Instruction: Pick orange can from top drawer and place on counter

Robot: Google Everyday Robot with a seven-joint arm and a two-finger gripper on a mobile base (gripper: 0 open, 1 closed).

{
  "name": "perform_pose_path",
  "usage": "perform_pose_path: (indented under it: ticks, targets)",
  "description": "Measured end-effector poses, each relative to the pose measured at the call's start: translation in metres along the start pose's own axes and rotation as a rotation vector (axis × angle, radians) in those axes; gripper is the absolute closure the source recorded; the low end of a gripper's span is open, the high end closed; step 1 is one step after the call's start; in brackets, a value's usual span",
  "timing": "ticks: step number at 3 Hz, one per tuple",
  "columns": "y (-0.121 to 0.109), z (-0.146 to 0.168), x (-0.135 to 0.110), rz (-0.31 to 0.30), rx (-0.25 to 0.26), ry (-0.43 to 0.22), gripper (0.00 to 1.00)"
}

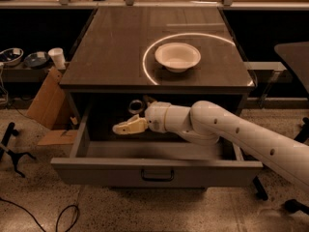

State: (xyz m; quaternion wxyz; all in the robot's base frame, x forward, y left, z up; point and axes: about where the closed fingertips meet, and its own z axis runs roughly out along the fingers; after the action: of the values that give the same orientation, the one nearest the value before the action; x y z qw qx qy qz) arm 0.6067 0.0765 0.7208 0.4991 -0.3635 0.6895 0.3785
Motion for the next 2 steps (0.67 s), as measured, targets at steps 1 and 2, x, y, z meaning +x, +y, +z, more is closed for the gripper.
perform_pose_path:
  ticks: [1,2]
  targets:
    - [0.004,0.015,0.001,0.000,-0.014,0.014,0.00]
    - [0.003,0.030,0.004,0.012,-0.017,0.029,0.00]
